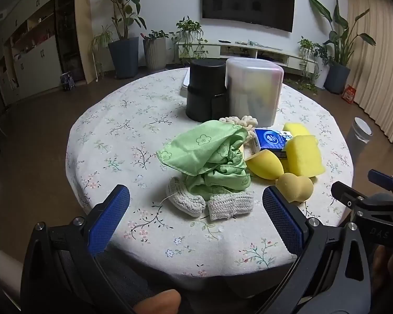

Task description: Organize soft objects

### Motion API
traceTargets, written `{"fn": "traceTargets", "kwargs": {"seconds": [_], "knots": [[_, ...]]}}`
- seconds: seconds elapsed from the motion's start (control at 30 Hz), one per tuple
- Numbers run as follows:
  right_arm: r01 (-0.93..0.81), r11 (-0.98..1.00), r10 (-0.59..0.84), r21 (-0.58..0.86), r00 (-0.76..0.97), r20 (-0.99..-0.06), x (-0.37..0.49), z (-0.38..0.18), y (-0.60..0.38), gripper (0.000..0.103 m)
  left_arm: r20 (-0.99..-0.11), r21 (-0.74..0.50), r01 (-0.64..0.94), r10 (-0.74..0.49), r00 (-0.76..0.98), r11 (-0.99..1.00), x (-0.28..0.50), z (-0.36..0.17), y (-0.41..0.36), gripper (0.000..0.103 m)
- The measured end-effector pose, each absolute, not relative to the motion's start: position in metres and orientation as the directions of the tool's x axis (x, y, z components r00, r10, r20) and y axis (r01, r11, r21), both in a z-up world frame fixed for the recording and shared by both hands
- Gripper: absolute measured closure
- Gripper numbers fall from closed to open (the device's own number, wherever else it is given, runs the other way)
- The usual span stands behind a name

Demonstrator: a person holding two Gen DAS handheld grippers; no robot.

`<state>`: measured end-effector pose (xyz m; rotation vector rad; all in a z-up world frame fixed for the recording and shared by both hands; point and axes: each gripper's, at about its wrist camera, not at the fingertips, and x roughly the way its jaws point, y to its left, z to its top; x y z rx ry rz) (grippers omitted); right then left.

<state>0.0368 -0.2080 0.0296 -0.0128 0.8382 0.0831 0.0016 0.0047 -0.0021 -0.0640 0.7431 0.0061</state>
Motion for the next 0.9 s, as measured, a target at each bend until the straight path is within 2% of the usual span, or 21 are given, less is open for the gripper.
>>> {"fn": "traceTargets", "kwargs": {"seconds": [0.17, 0.9], "knots": [[-0.078, 0.997, 0.068, 0.021, 0.664, -0.744, 0.037, 0.0293, -0.208, 0.0, -0.664, -0.012, -0.029, 0.014, 0.748, 0.999, -0.0021, -0.002, -0.0017, 0.0], [-0.085, 0.996, 0.082, 0.033, 0.667, -0.741, 0.0388, 0.0298, -0.2112, 0.0, -0.683, -0.037, -0.017, -0.013, 0.73, 0.999, 0.0018, -0.0082, -0.002, 0.0]]}}
